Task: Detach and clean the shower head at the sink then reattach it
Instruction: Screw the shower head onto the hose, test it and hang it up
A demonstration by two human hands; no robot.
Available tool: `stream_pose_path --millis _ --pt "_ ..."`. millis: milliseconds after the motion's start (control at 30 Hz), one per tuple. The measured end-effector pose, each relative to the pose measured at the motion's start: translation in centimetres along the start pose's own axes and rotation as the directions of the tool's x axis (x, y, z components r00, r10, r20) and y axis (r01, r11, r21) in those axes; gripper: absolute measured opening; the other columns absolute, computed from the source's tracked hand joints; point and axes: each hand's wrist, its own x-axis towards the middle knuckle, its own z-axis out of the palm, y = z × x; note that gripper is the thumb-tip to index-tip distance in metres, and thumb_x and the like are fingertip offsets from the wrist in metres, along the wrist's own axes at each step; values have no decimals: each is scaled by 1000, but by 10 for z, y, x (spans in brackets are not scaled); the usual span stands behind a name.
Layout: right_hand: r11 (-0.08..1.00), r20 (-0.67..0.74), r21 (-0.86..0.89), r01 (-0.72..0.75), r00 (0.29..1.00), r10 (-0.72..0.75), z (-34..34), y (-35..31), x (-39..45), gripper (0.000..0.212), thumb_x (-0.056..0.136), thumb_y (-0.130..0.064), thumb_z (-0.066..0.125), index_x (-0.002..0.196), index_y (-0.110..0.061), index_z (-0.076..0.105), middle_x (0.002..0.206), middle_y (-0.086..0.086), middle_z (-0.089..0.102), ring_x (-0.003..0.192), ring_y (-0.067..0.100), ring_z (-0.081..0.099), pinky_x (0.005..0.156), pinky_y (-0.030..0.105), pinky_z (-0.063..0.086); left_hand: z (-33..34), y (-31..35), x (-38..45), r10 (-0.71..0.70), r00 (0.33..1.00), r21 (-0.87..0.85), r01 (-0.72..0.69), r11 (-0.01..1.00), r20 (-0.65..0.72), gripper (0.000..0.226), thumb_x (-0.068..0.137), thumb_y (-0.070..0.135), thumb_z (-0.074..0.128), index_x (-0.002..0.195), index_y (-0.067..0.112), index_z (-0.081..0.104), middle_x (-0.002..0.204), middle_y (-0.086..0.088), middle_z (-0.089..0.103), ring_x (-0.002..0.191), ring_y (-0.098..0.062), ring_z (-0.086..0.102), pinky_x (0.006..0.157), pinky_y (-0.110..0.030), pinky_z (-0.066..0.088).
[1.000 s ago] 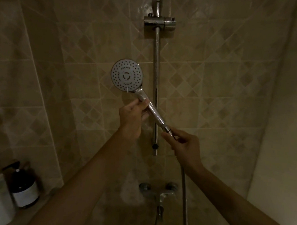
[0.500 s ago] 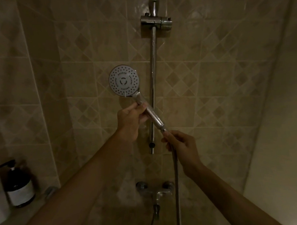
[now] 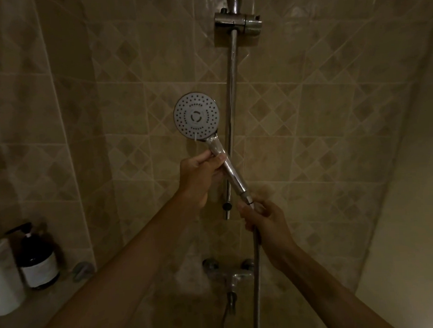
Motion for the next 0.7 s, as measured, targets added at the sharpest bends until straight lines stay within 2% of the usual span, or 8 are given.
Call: stream_pose_path --millis 67,167,300,400,500,567,633,700 --pt "999 -26 35 28 999 -27 1 3 0 38 84 -28 80 107 -1 68 67 -3 61 59 6 55 56 20 49 0 -2 1 -6 1000 2 6 1000 7 34 92 4 67 126 -2 65 113 -20 74 105 -30 72 94 -45 59" --pt "999 -5 35 40 999 -40 0 5 -2 48 81 -41 74 104 1 71 65 -7 67 57 4 55 53 14 46 -2 -4 4 5 1000 28 -6 1000 23 33 92 3 67 125 -1 67 109 -16 75 101 -28 73 94 -45 58" --pt "999 35 -4 -44 998 45 2 13 -4 43 88 -55 61 95 -18 80 70 -8 67 59 5 55 55 15 45 -4 -5 6 27 998 91 -32 995 59 29 91 4 69 119 0 71 97 -10 75 93 -26 73 94 -49 58" --pt "991 76 -47 -123 989 126 5 15 -3 44 92 -62 53 87 -28 80 67 -6 60 59 7 53 58 20 44 -8 -6 7 38 995 121 -49 991 97 26 91 6 69 116 1 72 89 -7 74 89 -25 72 91 -50 59" --pt "975 111 133 -176 981 162 7 11 -1 33 89 -53 68 90 -22 79 69 -3 55 59 9 50 59 26 41 -12 -7 7 35 994 125 -48 991 102 24 91 6 69 114 4 73 92 -9 75 90 -25 73 89 -45 61" --pt "982 73 134 -135 989 127 7 12 0 25 82 -42 81 96 -21 80 69 0 54 61 10 52 57 24 44 -13 -9 8 40 994 122 -52 991 104 22 91 6 69 112 7 75 96 -12 75 91 -25 74 86 -41 61" --pt "989 14 113 -91 996 90 7 14 0 18 80 -27 85 95 -19 79 69 2 55 63 11 54 58 23 47 -14 -10 9 43 993 120 -56 991 111 19 91 6 69 108 11 76 94 -9 76 90 -23 74 83 -38 62" --pt "988 -8 131 -82 996 84 8 17 0 24 77 -29 84 94 -12 77 69 2 61 64 12 57 60 23 50 -14 -10 10 37 991 116 -52 992 125 18 91 5 68 106 13 75 92 -7 76 89 -22 74 79 -33 62"
